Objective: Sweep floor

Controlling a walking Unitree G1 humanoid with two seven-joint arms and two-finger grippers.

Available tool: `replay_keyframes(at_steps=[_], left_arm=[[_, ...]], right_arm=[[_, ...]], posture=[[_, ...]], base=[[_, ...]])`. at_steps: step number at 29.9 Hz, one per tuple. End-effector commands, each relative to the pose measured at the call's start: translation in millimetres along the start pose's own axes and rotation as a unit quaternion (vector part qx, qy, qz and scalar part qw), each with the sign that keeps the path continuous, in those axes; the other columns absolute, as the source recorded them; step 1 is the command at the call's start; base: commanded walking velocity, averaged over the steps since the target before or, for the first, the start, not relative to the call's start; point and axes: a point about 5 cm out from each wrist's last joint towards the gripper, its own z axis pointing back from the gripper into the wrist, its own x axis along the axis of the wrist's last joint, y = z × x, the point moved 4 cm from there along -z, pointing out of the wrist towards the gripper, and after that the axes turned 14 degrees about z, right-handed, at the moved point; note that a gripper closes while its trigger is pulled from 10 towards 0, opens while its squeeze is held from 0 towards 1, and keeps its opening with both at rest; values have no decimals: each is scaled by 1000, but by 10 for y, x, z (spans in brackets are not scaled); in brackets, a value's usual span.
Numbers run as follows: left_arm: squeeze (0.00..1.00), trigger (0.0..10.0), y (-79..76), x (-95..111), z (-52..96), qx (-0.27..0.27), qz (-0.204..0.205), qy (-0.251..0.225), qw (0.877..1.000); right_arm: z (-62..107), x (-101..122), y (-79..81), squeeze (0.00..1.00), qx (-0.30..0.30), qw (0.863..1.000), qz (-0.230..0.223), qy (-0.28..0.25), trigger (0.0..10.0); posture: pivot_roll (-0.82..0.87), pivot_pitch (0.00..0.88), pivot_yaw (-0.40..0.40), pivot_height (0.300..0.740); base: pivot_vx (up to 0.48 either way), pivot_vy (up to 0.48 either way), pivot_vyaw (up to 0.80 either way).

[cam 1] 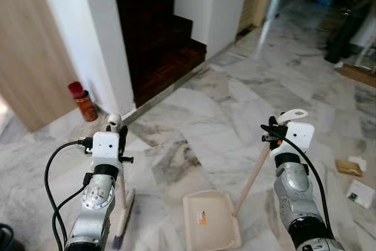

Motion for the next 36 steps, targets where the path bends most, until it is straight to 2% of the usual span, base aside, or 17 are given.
replay_keyframes(at_steps=[1,6,9,12,16,19,25,30,36], left_arm=[[0,10000,62,113,-75,3,-3,-23,1000],[0,10000,168,37,-87,24,2,-13,1000],[0,10000,235,13,-105,33,-1,-11,999],[0,10000,343,40,-130,48,-2,-14,999],[0,10000,417,40,-95,58,-4,-17,998],[0,10000,430,-30,-21,56,-7,-10,998],[0,10000,429,-119,91,61,-3,-2,998],[0,10000,404,-137,72,56,-5,2,998],[0,10000,419,-95,35,50,-9,-5,999]], right_arm=[[-86,168,-60,0,-16,999,-3,-30,10000],[-68,119,-114,0,-26,999,4,-27,10000],[-33,45,-172,0,-33,999,6,-18,10000],[-4,-32,-186,0,-32,999,13,-5,10000],[41,-57,-205,0,-29,999,17,-10,10000],[116,-111,-237,0,-33,999,22,-12,10000],[312,-218,-421,0,-63,998,22,-12,10000],[412,-282,-500,0,-74,997,30,-4,10000],[465,-299,-498,0,-81,996,35,-4,10000]], posture=[[-35,0,30,740],[-43,0,44,740],[-9,0,15,740],[2,0,6,740],[14,0,6,740],[14,0,9,740],[-3,0,4,740],[-14,0,7,740],[-2,0,12,740]], base=[[0,0,-800],[0,0,-800],[0,0,-800],[0,0,-800],[0,0,-800],[0,0,-800],[0,0,-800],[0,0,-800],[0,0,-800]])
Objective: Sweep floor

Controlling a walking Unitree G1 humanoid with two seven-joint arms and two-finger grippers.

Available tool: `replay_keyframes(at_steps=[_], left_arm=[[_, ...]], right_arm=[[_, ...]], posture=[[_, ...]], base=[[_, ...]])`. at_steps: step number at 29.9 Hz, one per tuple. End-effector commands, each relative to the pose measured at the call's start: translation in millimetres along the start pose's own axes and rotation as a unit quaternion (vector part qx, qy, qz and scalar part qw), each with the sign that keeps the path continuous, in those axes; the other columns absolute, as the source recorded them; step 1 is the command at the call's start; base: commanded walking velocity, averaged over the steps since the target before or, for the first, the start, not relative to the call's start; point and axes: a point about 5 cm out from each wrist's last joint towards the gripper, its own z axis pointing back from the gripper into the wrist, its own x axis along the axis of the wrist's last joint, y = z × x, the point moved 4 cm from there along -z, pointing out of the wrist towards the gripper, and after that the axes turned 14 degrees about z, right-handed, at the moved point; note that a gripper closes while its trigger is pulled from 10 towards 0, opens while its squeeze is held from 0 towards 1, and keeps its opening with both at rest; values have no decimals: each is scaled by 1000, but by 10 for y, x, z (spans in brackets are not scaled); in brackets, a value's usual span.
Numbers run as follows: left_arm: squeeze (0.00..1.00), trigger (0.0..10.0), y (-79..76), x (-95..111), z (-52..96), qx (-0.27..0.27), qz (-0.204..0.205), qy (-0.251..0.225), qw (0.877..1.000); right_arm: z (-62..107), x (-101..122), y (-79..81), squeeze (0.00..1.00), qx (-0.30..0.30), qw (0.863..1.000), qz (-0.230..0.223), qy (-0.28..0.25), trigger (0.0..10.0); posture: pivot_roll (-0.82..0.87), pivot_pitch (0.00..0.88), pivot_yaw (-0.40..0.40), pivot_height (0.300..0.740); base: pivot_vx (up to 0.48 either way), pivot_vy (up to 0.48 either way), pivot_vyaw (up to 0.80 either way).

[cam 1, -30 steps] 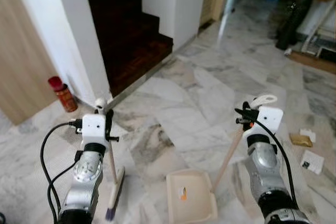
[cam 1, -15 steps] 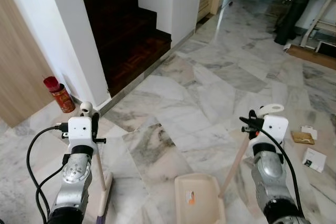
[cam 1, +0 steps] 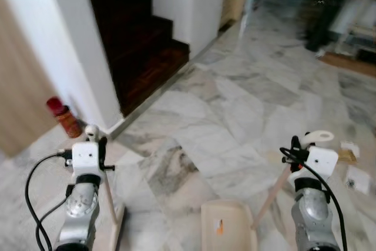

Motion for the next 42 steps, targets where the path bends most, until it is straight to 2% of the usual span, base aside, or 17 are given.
replay_keyframes(at_steps=[1,5,9,14,19,21,24,27,31,36,40,42], left_arm=[[0,10000,122,93,-2,9,-7,-20,1000],[0,10000,154,142,-19,11,-10,-26,1000],[0,10000,182,148,-33,10,-16,-25,999],[0,10000,169,153,-70,7,-16,-25,1000],[0,10000,109,202,-138,13,-2,-39,999],[0,10000,82,192,-126,16,3,-39,999],[0,10000,-41,152,-75,9,14,-38,999],[0,10000,-120,85,-8,0,23,-32,999],[0,10000,-117,37,-11,7,30,-26,999],[0,10000,-169,133,-86,-5,29,-37,999],[0,10000,-60,154,-93,12,26,-42,999],[0,10000,-11,130,-68,20,24,-40,999]], right_arm=[[-51,183,27,0,-2,999,10,-39,10000],[-56,321,-20,0,-16,998,0,-66,10000],[-31,285,0,0,-21,998,-7,-59,10000],[6,238,-6,0,-28,998,-3,-50,10000],[-31,287,-58,0,-30,998,1,-53,10000],[-40,299,-85,0,-27,998,8,-57,10000],[-67,292,-191,0,-30,998,16,-58,10000],[-69,263,-216,0,-27,998,30,-55,10000],[-72,284,-249,0,-27,997,34,-57,10000],[-143,357,-222,0,-27,997,23,-65,10000],[-129,373,-57,0,-5,998,14,-65,10000],[-102,379,-23,0,2,998,14,-67,10000]], posture=[[3,0,15,740],[-1,0,27,740],[-17,0,51,740],[-37,0,44,740],[-64,0,23,740],[-56,0,21,740],[-22,0,5,740],[-21,0,-13,740],[-18,0,-19,740],[-1,0,-28,740],[-40,0,-32,740],[-60,0,-22,740]], base=[[0,0,-800],[0,0,-800],[0,0,-713],[0,0,-788],[0,0,-788],[0,0,-788],[0,0,-788],[0,0,-163],[0,0,0],[0,0,0],[0,0,0],[0,0,0]])
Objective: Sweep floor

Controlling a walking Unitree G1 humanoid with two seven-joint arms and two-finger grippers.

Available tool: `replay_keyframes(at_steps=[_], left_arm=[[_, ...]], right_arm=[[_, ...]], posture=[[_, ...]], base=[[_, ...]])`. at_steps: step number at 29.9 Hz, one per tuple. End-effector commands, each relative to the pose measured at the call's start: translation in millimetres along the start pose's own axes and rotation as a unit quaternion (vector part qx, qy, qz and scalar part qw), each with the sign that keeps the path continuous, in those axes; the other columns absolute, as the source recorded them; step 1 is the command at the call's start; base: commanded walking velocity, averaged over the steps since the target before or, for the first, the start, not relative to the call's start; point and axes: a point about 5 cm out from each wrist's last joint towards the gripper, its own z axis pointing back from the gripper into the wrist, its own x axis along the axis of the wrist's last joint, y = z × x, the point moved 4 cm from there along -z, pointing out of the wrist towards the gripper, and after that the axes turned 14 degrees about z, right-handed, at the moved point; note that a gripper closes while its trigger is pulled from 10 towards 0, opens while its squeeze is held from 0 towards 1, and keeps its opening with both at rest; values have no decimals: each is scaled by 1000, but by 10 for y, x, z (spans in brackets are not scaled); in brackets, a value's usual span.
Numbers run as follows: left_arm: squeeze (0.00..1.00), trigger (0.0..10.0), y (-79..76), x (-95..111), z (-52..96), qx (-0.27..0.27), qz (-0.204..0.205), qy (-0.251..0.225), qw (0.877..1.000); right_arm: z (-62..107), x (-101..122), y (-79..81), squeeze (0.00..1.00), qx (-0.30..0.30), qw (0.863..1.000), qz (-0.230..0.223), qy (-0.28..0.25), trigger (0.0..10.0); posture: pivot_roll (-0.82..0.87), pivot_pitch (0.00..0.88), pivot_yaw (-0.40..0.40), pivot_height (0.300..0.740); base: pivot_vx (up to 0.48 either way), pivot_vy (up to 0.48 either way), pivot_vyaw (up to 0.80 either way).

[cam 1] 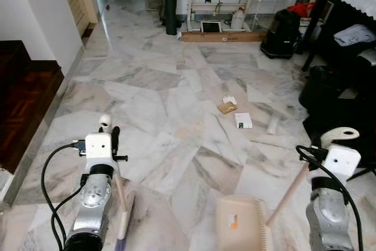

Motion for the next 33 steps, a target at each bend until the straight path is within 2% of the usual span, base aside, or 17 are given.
replay_keyframes(at_steps=[1,4,7,12,22,33], left_arm=[[0,10000,69,58,-6,12,-1,-15,1000],[0,10000,69,9,5,12,-4,-5,1000],[0,10000,-56,45,-50,-18,-4,-5,1000],[0,10000,-82,69,-63,-30,-7,-5,1000],[0,10000,7,82,-34,-23,-11,-8,1000],[0,10000,-1,71,-22,-29,-12,-5,999]], right_arm=[[-6,89,-14,0,0,1000,0,-17,10000],[20,84,-18,0,2,1000,2,-18,10000],[36,61,-46,0,-7,1000,0,-13,10000],[91,27,-50,0,-14,1000,0,-8,10000],[124,27,-15,0,0,1000,7,-7,10000],[132,29,16,0,1,1000,5,-3,10000]], posture=[[-74,0,-9,740],[-85,0,10,740],[-94,0,42,740],[-96,0,55,740],[-90,0,45,740],[-94,0,44,740]], base=[[0,0,0],[0,0,0],[82,0,0],[268,0,0],[322,0,0],[357,0,0]])
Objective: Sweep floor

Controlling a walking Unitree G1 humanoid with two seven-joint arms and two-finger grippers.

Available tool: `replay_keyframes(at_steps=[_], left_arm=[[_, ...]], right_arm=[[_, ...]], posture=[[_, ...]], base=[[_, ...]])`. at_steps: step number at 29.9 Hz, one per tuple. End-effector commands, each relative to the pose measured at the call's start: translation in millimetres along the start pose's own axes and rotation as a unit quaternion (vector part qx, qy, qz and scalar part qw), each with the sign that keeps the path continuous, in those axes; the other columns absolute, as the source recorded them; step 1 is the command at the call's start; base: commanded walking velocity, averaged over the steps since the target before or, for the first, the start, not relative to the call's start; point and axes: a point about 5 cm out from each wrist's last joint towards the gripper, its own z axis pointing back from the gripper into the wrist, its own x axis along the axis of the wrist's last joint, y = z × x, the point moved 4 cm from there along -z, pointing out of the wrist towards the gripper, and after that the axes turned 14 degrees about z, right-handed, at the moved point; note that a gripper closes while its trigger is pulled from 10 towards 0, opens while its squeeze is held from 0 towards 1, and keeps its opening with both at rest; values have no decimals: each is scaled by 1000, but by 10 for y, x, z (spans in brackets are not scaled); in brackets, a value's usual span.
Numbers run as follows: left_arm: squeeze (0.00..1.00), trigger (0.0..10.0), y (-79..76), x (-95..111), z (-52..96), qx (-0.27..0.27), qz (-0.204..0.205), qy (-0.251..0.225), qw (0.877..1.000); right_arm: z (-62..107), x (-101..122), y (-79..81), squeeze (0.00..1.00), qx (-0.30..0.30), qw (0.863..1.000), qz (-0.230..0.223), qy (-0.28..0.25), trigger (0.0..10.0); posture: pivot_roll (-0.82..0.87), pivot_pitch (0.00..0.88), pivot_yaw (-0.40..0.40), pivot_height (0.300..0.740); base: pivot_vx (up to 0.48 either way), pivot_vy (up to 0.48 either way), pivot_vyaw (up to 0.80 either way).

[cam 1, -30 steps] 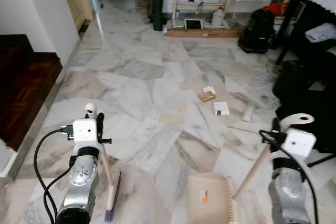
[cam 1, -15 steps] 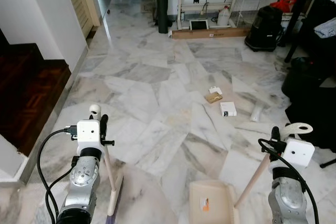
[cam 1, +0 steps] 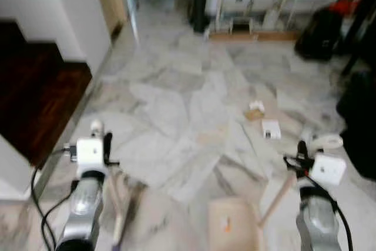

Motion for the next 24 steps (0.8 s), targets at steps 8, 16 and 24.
replay_keyframes(at_steps=[8,16,24], left_arm=[[0,10000,-158,101,-35,-22,13,-23,999],[0,10000,-183,124,-81,-20,16,-25,999],[0,10000,-171,128,-67,-15,18,-26,999]], right_arm=[[-27,57,-75,0,-6,1000,9,-9,10000],[-65,79,-80,0,-4,1000,11,-10,10000],[-45,72,-51,0,-4,1000,10,-7,10000]], posture=[[-89,0,33,740],[-77,0,19,740],[-73,0,19,740]], base=[[357,0,0],[356,0,0],[356,0,0]])
